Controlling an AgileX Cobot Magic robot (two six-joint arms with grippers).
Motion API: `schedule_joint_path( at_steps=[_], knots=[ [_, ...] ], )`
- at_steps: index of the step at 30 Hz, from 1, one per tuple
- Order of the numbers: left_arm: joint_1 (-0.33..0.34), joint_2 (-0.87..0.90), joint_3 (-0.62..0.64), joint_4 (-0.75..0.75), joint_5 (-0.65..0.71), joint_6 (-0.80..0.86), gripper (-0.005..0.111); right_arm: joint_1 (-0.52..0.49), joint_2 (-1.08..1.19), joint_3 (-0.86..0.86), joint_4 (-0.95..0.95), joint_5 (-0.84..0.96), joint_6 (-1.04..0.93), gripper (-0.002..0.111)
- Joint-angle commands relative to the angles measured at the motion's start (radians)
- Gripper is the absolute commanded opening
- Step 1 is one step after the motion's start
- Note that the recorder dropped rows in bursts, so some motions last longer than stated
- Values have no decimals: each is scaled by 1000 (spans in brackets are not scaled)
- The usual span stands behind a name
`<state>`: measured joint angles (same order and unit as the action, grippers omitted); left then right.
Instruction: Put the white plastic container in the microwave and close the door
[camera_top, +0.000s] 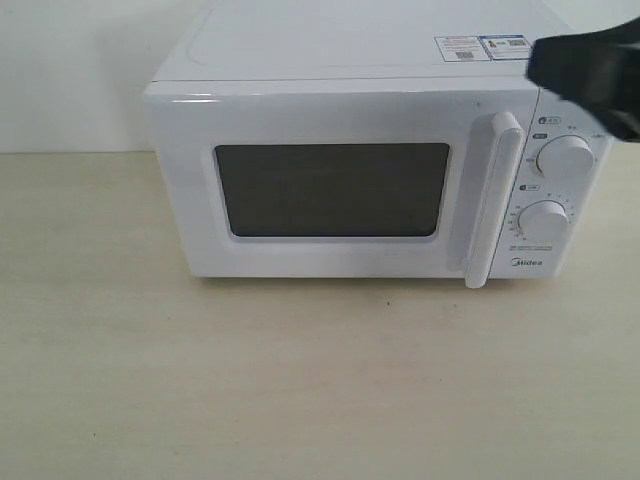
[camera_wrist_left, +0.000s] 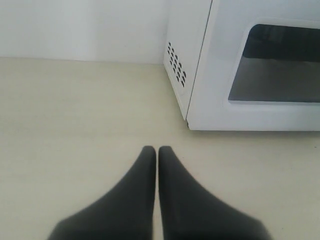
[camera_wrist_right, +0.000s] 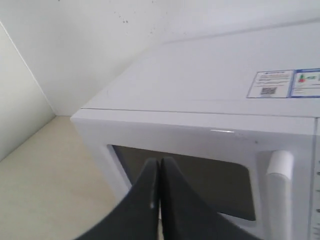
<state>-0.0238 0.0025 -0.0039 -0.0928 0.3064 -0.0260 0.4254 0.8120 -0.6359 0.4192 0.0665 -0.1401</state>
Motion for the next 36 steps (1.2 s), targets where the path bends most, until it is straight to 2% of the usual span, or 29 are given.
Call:
schedule_joint_path(
  at_steps=[1, 5, 11, 17, 21, 28, 36],
  knots=[
    [2, -3, 4, 3, 1, -12, 4, -123, -193, -5, -36, 194, -55, 0],
    [2, -3, 4, 3, 1, -12, 4, -212, -388, -5, -105, 314, -55, 0],
    [2, -3, 4, 3, 1, -12, 4, -245, -614, -5, -135, 349, -55, 0],
    [2, -3, 4, 3, 1, -12, 4, -251, -715, -5, -149, 352, -55, 0],
    [2, -3, 4, 3, 1, -12, 4, -299, -746, 10, -158, 402, -60, 0],
    [2, -3, 4, 3, 1, -12, 4, -396, -812, 215, -136, 301, -52, 0],
    [2, -3, 4, 3, 1, -12, 4, -398, -812, 435, -117, 152, -52, 0]
  ],
)
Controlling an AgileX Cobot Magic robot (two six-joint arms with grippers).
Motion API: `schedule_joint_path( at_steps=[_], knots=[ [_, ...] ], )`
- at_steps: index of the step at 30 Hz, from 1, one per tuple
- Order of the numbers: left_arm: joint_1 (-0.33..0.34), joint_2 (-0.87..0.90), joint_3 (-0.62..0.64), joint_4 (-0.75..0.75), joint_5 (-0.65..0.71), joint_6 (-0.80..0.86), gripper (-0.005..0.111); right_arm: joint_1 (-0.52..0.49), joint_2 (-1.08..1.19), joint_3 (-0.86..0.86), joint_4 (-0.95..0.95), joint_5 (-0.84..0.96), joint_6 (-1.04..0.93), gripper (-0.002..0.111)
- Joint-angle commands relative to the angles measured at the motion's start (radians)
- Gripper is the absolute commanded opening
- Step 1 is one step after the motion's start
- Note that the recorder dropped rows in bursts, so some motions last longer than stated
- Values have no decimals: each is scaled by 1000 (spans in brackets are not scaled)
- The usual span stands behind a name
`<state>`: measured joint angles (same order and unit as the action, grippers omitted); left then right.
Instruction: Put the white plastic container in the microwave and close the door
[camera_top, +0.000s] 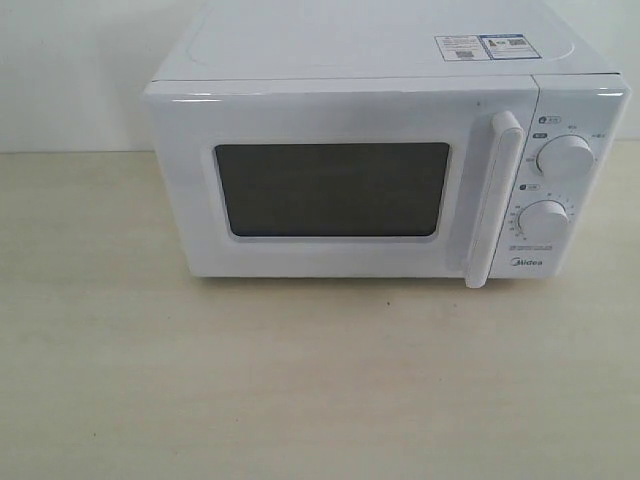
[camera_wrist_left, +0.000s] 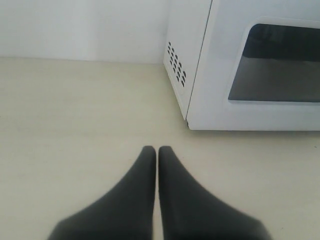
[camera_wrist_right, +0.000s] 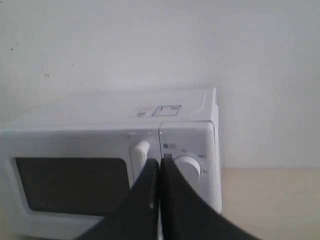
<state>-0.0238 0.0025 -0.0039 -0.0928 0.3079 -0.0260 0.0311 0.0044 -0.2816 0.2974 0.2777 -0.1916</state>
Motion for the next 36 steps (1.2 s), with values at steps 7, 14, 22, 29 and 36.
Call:
schedule_joint_path(
  at_steps=[7, 14, 22, 29, 36],
  knots=[
    [2, -3, 4, 3, -1, -12, 4, -2, -4, 201, 12, -117, 58, 0],
    [2, -3, 4, 3, -1, -12, 4, -2, -4, 282, 2, -207, 87, 0],
    [2, -3, 4, 3, -1, -12, 4, -2, -4, 282, -264, -67, 231, 0],
    [2, -3, 4, 3, -1, -12, 4, -2, -4, 282, -308, 49, 242, 0],
    [2, -3, 4, 3, -1, -12, 4, -2, -4, 282, -310, 52, 215, 0]
  ],
)
